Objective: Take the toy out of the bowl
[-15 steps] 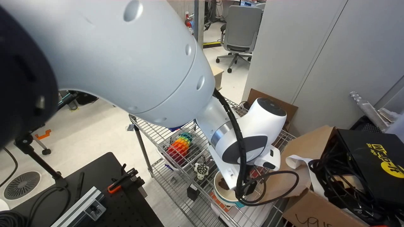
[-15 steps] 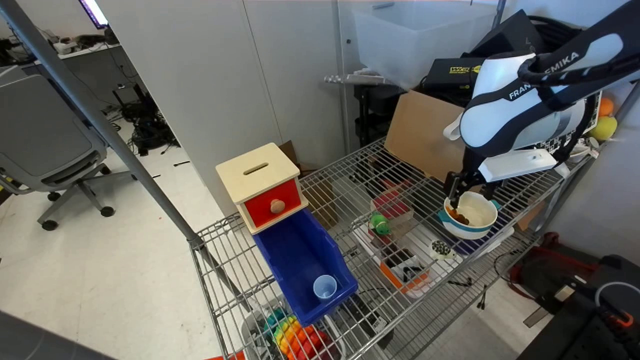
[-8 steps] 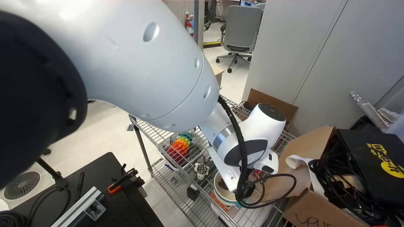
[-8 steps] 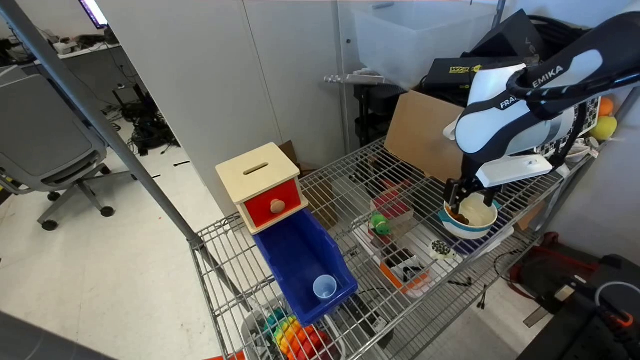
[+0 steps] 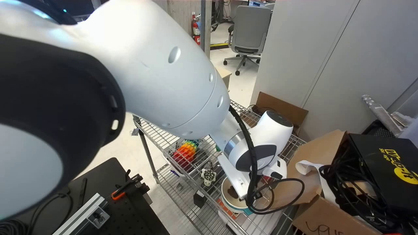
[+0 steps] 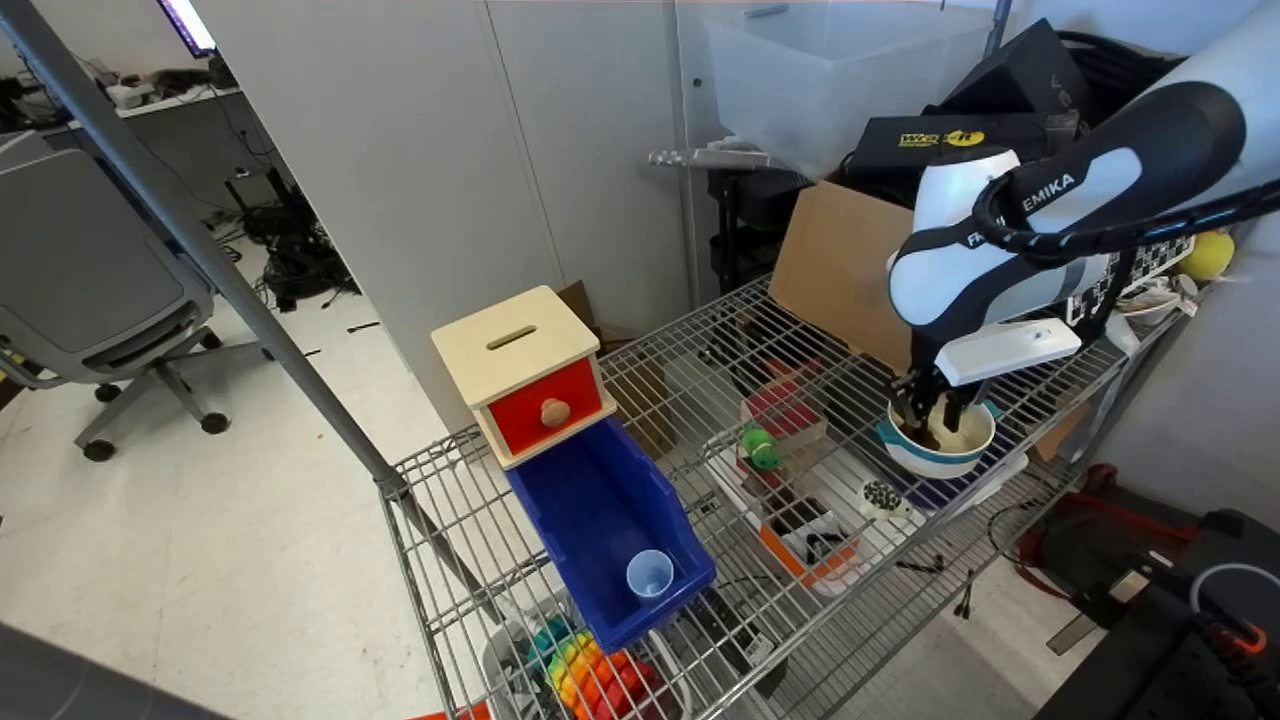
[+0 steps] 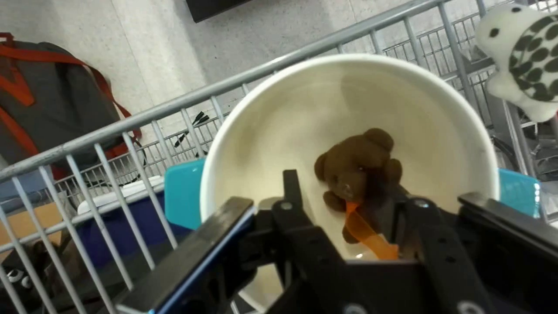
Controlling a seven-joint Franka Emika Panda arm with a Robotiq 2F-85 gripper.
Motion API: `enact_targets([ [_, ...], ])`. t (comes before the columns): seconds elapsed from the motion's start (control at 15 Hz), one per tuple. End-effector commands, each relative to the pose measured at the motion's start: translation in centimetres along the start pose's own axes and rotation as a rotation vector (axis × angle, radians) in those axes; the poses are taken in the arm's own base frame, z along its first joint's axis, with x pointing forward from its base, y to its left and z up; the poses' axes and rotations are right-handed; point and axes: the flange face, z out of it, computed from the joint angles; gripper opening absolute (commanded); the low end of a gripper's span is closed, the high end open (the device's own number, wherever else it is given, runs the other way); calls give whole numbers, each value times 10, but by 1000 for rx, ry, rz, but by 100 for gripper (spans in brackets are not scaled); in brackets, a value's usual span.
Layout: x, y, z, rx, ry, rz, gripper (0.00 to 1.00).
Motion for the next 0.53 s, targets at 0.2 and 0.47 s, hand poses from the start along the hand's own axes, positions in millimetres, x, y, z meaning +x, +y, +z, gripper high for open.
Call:
enact_targets([
  [0.2,24,-25,-2,-40,-34,34,0],
  [0.47,30,-20,-14,-79,-34,99,1],
])
